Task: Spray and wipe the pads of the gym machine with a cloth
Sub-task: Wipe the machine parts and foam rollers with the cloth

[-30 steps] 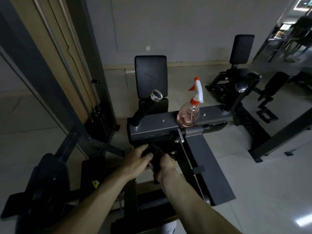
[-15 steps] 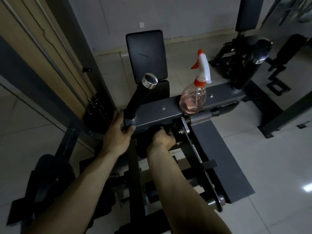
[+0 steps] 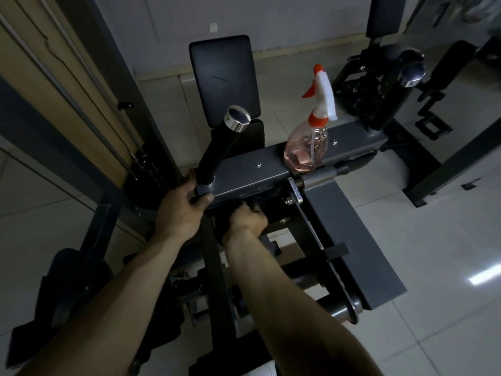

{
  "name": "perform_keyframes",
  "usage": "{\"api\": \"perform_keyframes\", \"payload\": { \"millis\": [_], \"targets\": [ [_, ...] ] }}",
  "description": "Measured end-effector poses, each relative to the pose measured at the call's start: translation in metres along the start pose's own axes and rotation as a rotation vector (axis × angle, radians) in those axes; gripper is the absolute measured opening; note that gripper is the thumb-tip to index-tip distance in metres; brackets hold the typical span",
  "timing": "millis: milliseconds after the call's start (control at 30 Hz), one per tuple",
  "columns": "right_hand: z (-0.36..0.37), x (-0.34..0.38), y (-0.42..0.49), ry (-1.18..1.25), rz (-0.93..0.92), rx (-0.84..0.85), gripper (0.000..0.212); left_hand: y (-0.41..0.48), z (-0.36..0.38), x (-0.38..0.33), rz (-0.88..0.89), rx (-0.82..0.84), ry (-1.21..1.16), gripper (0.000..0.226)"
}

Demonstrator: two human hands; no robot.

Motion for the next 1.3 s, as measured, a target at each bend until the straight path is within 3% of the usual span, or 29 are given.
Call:
{"api": "perform_keyframes", "payload": {
  "millis": [100,233,300,400,500,700,767,867,1000,1100,1167,1233,1300],
  "targets": [
    [0.001,-0.013,-0.001,-0.069,0.014,0.062,0.019,0.001,0.001,-0.001,-0.003,0.006,-0.002,0.056],
    [-0.013,0.036,0.021,0.023,-0.038,-0.071,0.021,-0.001,0.001,0.0,-0.001,0.005,-0.005,0.054],
    [-0.011,0.043,0.019,0.027,-0.038,-0.079,0.01,-0.001,0.001,-0.001,0.01,0.004,-0.018,0.052],
    [0.004,0.006,0.002,-0.068,-0.08,-0.013,0.023,-0.002,0.001,-0.001,0.003,-0.006,-0.016,0.049],
    [0.012,-0.036,-0.017,-0.149,0.044,0.077,0.026,-0.003,0.0,0.0,0.006,-0.009,-0.006,0.049],
    [-0.009,0.037,0.008,0.007,-0.073,-0.028,0.02,-0.003,0.002,0.003,-0.008,0.005,-0.051,0.054],
    [-0.002,0.027,0.004,-0.035,-0.076,0.025,0.026,-0.002,0.003,0.005,-0.009,0.004,-0.045,0.058],
    [0.02,-0.037,-0.013,-0.172,0.06,0.214,0.034,-0.002,0.002,0.005,-0.006,-0.008,-0.036,0.057],
    [0.001,-0.013,-0.006,-0.21,0.066,0.085,0.017,0.001,0.002,0.01,0.001,-0.014,-0.044,0.069],
    [-0.009,0.023,0.007,-0.131,0.0,0.038,0.029,-0.001,0.002,0.013,-0.018,-0.016,-0.066,0.066],
    [-0.007,0.018,0.005,-0.088,-0.036,-0.015,0.019,0.0,0.004,0.017,-0.023,0.027,-0.123,0.062],
    [0.007,-0.007,-0.006,-0.135,-0.018,0.046,0.022,-0.001,0.004,0.025,-0.029,0.083,-0.218,0.053],
    [0.022,-0.025,-0.021,-0.158,0.07,0.118,0.034,-0.01,0.002,0.045,-0.092,0.034,-0.295,0.046]
  ]
}}
Point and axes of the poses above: each hand's wrist, its own y-axis towards the middle knuckle, its own z-axis out of the palm, x = y × z, the point moved 8 cm from there along y, towards the middle knuckle, and after that the axes turned 6 degrees about y, right-handed, at the moved point
